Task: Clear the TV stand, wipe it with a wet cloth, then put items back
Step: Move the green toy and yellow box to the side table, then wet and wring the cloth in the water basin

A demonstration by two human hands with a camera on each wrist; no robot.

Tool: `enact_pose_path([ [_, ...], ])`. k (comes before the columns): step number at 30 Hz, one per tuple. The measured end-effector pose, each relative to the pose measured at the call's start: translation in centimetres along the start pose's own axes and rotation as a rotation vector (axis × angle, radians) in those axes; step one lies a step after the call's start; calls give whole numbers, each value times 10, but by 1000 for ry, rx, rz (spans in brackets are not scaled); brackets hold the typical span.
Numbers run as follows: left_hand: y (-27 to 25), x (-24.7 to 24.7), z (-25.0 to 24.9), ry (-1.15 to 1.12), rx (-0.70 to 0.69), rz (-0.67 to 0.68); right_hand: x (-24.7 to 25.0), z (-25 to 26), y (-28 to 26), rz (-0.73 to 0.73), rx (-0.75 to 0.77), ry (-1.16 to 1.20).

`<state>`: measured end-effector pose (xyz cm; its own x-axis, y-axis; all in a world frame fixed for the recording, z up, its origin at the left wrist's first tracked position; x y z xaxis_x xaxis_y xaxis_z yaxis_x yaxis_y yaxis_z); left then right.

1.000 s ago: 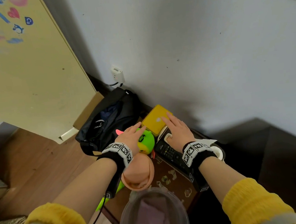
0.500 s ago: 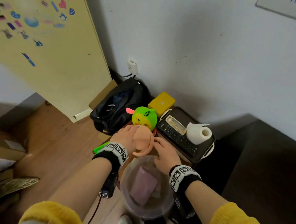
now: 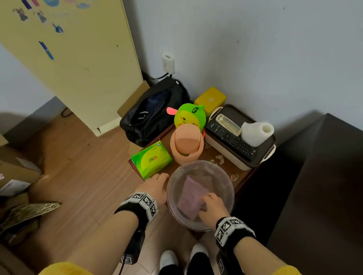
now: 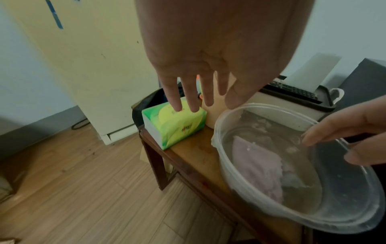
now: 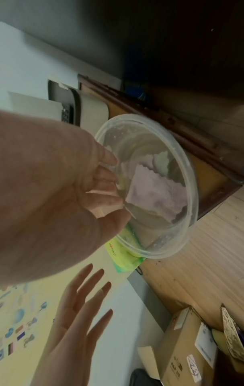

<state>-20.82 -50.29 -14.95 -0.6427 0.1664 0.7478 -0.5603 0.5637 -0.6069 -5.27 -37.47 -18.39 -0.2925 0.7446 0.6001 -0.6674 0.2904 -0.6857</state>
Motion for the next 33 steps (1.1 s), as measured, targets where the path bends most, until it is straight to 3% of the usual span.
enact_pose_path([
  [5,7,-35,8,-106,3,2,-13,-11,19,66,-48,46],
  [9,23,-56,11,-190,-24,-58,-22,-17,40,215,-10,-55],
  [14,38,-74,10,-226,-79,-140,-28,-24,72,141,-67,-67],
  [18,44,-76,9,-250,-140,-256,-44,-24,88,233,-29,-218],
  [22,47,-87,3,-298,-219,-217,-49,-21,89,232,-44,-224],
  [25,46,-82,-13,-361,-178,-137,-47,-20,81,181,-88,25],
  [30,54,-80,-34,-447,28,18,-25,-14,67,36,-79,882],
  [33,56,-78,-44,-553,134,140,-6,-9,56,3,-117,1234],
])
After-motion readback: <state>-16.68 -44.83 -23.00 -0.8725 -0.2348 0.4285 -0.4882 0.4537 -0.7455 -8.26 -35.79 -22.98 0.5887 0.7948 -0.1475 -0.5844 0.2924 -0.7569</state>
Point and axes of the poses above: each hand's wrist, its own y-axis towards the middle knuckle, its own x-axis out of the back of the hand, z = x × y, the point moved 4 cm from there along y, towards the middle knuckle, and after that the axes turned 2 degrees about x, right-handed, at the moved point
